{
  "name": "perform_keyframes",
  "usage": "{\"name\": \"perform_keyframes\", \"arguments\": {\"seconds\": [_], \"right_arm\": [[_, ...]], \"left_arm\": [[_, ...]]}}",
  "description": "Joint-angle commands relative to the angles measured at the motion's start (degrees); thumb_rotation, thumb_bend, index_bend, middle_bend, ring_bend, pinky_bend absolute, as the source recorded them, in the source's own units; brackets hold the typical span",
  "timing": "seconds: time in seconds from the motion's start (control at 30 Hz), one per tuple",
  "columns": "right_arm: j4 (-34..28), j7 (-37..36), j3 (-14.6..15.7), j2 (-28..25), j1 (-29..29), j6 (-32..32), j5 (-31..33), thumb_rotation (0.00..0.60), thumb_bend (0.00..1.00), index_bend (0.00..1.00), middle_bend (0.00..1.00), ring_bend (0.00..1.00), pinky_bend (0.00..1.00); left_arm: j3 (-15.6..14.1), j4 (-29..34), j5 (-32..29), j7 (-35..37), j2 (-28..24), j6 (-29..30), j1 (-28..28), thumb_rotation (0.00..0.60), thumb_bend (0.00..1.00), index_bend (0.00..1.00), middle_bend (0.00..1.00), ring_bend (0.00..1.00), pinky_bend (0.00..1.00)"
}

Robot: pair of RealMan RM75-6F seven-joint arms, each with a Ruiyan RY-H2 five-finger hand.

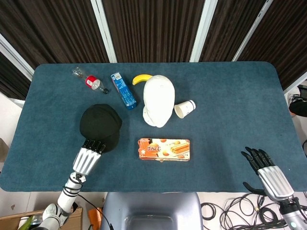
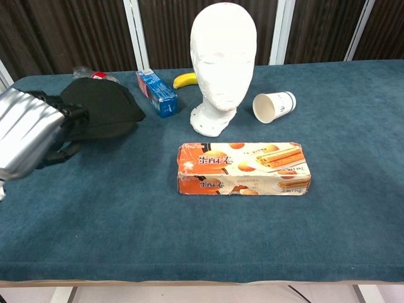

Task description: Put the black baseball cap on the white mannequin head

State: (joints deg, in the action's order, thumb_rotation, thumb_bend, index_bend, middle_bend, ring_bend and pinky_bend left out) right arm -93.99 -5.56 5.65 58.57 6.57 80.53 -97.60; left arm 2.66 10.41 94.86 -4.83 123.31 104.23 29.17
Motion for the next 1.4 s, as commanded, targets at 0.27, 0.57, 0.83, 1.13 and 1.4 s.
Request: {"name": "perform_keyframes", "arguments": {"seconds": [0.27,0.57,0.83,1.13,1.4], "right_arm": [[-0.12,0.03,-0.04,-0.03,-0.15,0.28,-0.09,0.6,0.18,0.0,0.0,0.0,0.0],[0.13,-0.92,-0.24,-0.24,-0.13,0.27,0.34,0.6,0.18,0.0,0.0,0.0,0.0],[0.56,-3.76,-0.44,-0.72,0.53,-1.16,1.42,0.6,0.18,0.0,0.0,0.0,0.0],[1.64,-8.36,-1.11,-1.6,2.14,-3.72,3.1,0.6,0.18,0.0,0.0,0.0,0.0],[2.9,-12.39,-1.55,-2.45,2.94,-4.39,3.63,0.6,0.18,0.0,0.0,0.0,0.0]], "left_arm": [[6.25,2.05,-4.74,0.99,-8.4,12.27,8.95,0.6,0.54,0.73,0.73,0.65,0.68],[9.03,10.96,-4.73,-7.59,-18.56,12.93,20.04,0.6,0.56,0.74,0.74,0.66,0.68],[10.84,14.89,-4.37,-11.98,-20.86,4.84,29.69,0.6,0.58,0.75,0.74,0.67,0.68],[11.07,7.86,-5.25,-10.84,-15.25,-6.14,37.95,0.6,0.58,0.75,0.74,0.67,0.68],[10.27,1.59,-6.33,-9.23,-9.88,-12.01,41.22,0.6,0.59,0.75,0.74,0.67,0.67]]}}
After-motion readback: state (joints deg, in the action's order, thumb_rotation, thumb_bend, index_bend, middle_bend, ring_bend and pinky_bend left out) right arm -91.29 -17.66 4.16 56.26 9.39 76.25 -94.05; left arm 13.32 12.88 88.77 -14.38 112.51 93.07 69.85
